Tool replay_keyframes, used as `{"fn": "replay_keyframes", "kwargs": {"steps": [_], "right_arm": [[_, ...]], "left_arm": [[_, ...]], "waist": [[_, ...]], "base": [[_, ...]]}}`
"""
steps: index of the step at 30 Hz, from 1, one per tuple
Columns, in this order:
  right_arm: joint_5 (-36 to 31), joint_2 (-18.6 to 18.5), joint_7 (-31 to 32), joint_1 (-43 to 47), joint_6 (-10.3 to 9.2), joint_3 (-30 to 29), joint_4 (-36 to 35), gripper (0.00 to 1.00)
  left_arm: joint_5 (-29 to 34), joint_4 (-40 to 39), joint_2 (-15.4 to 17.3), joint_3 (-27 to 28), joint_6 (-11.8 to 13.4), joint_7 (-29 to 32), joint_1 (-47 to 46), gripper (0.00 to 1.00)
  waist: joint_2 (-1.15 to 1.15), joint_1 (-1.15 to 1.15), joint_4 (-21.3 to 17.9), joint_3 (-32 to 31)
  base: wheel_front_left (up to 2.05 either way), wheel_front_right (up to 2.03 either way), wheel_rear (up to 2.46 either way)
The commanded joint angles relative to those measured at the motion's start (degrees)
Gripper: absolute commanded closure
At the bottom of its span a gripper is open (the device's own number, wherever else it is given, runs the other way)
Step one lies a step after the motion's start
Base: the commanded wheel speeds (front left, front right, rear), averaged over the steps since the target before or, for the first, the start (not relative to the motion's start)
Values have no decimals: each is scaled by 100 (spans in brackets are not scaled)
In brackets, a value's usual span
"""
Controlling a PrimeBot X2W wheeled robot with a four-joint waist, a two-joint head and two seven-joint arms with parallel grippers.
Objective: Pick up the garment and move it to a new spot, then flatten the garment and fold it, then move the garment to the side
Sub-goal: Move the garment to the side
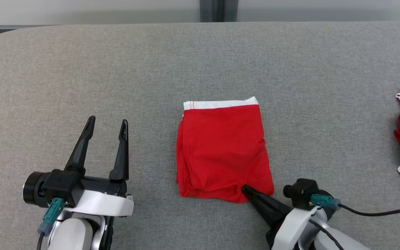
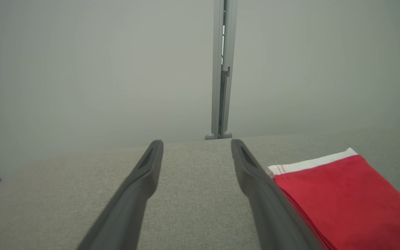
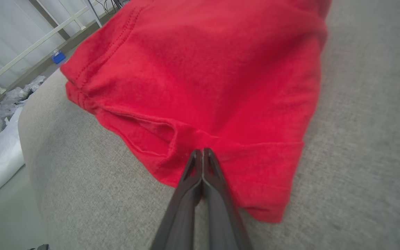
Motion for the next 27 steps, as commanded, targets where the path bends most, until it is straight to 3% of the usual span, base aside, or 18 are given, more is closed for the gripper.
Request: {"fn": "replay_keyframes", "kwargs": {"steps": [1, 8, 14, 20, 25, 26, 27], "right_arm": [[91, -43, 3, -72, 1, 100, 5, 100], [423, -156, 165, -76, 1, 545, -32, 100], [615, -299, 73, 318, 1, 316, -498, 100], [599, -388, -305, 805, 1, -868, -1372, 100], [267, -181, -403, 1063, 1, -1963, -1923, 100], [267, -181, -403, 1063, 1, -1963, -1923, 100], [72, -16, -430, 1137, 1, -2432, -2053, 100]], "left_arm": [[-34, 28, 27, 12, 1, -28, -114, 0], [-50, 94, 24, -24, -36, -31, -97, 0], [-73, 98, 50, 52, 35, -34, 47, 0], [-46, -4, 153, 108, 74, -33, 178, 0], [3, -131, 220, 114, 137, 40, 242, 0], [3, -131, 220, 114, 137, 40, 242, 0], [13, -185, 237, 102, 155, 87, 242, 0]], "waist": [[0, 0, -12, 9], [0, 0, 27, -88], [0, 0, -85, -269], [0, 0, -322, -499], [0, 0, -499, -650], [0, 0, -499, -650], [0, 0, -551, -704]], "base": [[0, 0, 0], [0, 0, 0], [0, 0, 0], [0, 0, 0], [0, 0, 0], [0, 0, 0], [0, 0, 0]]}}
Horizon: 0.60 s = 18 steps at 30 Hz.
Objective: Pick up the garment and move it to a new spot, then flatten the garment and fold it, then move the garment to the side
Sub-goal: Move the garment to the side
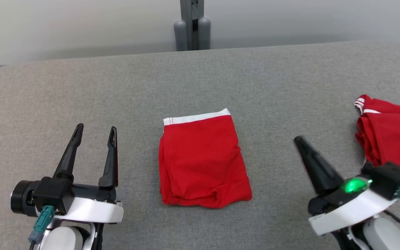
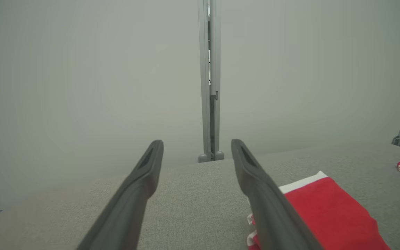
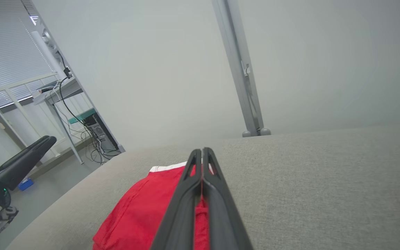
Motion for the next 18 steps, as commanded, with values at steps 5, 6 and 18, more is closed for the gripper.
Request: {"fn": "replay_keyframes", "kwargs": {"steps": [5, 6, 18], "right_arm": [[-566, 462, -68, 197, 3, -1030, -231, 85], [-717, 577, -55, 220, 3, -1231, -249, 64], [-2166, 1309, 345, 955, 3, -2494, -608, 0]], "left_arm": [[44, -140, 63, 4, 77, 126, 94, 0], [50, -161, 77, -1, 87, 143, 120, 0], [59, -376, 162, -48, 214, 331, 482, 0]], "waist": [[0, 0, -134, -158], [0, 0, -151, -184], [0, 0, -204, -425]], "base": [[0, 0, 0], [0, 0, 0], [0, 0, 0]]}}
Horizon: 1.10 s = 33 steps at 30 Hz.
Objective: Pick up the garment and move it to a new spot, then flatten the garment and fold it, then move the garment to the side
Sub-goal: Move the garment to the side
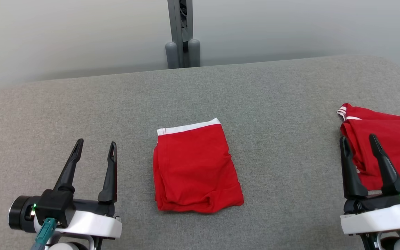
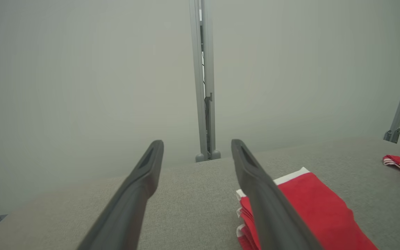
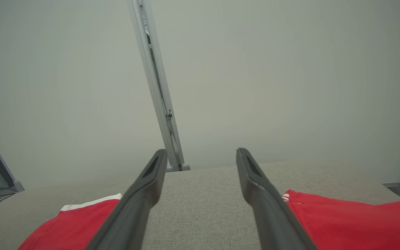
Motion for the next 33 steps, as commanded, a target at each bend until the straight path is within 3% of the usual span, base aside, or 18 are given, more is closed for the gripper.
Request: {"fn": "replay_keyframes", "kwargs": {"steps": [1, 10, 18, 33], "right_arm": [[-39, 11, 32, 67, 3, -27, -46, 0], [-114, 133, 132, 206, 3, -98, -170, 0], [-36, 149, 241, -86, 3, 177, 180, 0], [831, 144, -17, -1456, 3, 1920, 2316, 0]], "left_arm": [[2, -22, 34, 24, 38, 18, 39, 0], [-15, -166, 58, -4, 107, 93, 105, 0], [10, -262, 40, -116, 108, 122, -15, 0], [-44, -46, -118, -389, -17, -63, -486, 0]], "waist": [[0, 0, -3, -8], [0, 0, -41, -45], [0, 0, 119, 105], [0, 0, 714, 797]], "base": [[0, 0, 0], [0, 0, 0], [0, 0, 0], [0, 0, 0]]}}
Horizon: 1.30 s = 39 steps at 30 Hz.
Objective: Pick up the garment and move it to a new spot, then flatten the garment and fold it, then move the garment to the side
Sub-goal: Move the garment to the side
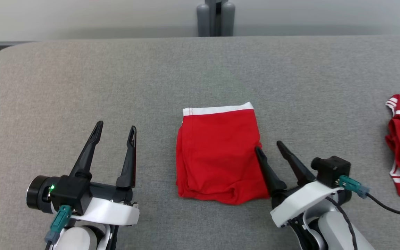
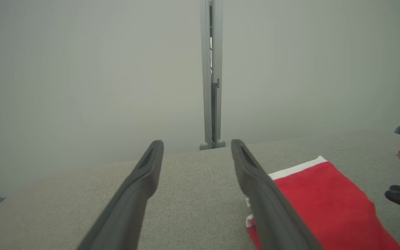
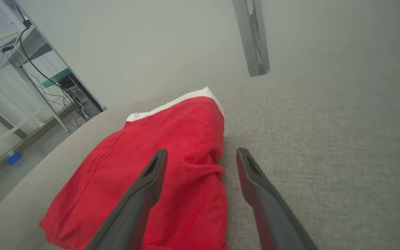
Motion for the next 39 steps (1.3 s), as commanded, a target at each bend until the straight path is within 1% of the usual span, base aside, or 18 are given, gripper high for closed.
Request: {"fn": "replay_keyframes", "kwargs": {"steps": [1, 5, 7, 8, 9, 10, 11, 12, 17, 21, 23, 30, 36, 37, 39], "right_arm": [[120, -39, -79, -138, 3, 101, 176, 0], [601, -43, -146, -447, 3, 422, 897, 0], [1021, -42, -110, -586, 3, 590, 1195, 0], [1079, -41, -148, -679, 3, 631, 1338, 21], [1250, -40, -163, -744, 3, 692, 1478, 51], [1413, -40, -174, -774, 3, 806, 1557, 64], [1502, -31, -211, -831, 3, 858, 1660, 85], [1577, -30, -239, -901, 3, 914, 1763, 100], [1997, -36, -369, -1134, 3, 1147, 2016, 100], [2189, -177, -455, -1192, 0, 1221, 1973, 100], [2215, -337, -492, -1162, 0, 1278, 1890, 100], [1994, -981, -365, -977, 1, 1422, 1384, 100], [1493, -1704, 0, -838, 1, 1232, 769, 100], [1493, -1704, 0, -838, 1, 1232, 769, 100], [1208, -1945, 147, -864, 1, 1151, 514, 100]], "left_arm": [[-28, 38, -12, -6, -14, -49, -113, 0], [-62, 141, -37, -24, -33, -123, -220, 0], [-73, 192, -40, -36, -49, -154, -245, 0], [-75, 210, -34, -35, -54, -160, -251, 0], [-72, 234, -28, -41, -53, -168, -282, 0], [-70, 246, -24, -46, -52, -180, -317, 0], [-69, 254, -17, -45, -59, -181, -351, 0], [-69, 269, -11, -48, -65, -189, -366, 0], [-88, 310, 6, -49, -67, -226, -427, 0], [-123, 326, 17, -36, -55, -244, -435, 0], [-135, 324, 29, -32, -51, -257, -449, 0], [-124, 199, 175, 36, -23, -264, -425, 0], [-86, 1, 320, 50, -33, -164, -466, 0], [-86, 1, 320, 50, -33, -164, -466, 0], [-65, -70, 364, 55, -37, -117, -497, 0]], "waist": [[0, 0, 130, 143], [0, 0, 167, 226], [0, 0, 171, 265], [0, 0, 162, 290], [0, 0, 157, 306], [0, 0, 152, 318], [0, 0, 142, 338], [0, 0, 134, 350], [0, 0, 54, 400], [0, 0, -61, 416], [0, 0, -144, 427], [0, 0, -719, 544], [0, 0, -1309, 691], [0, 0, -1309, 691], [0, 0, -1500, 746]], "base": [[0, 0, 0], [0, 0, 0], [0, 0, 0], [0, 0, 0], [0, 0, 0], [0, 0, 0], [0, 0, 0], [0, 0, 0], [0, 0, 0], [0, 0, 0], [0, 0, 0], [0, 0, 0], [0, 0, 0], [0, 0, 0], [0, 0, 0]]}}
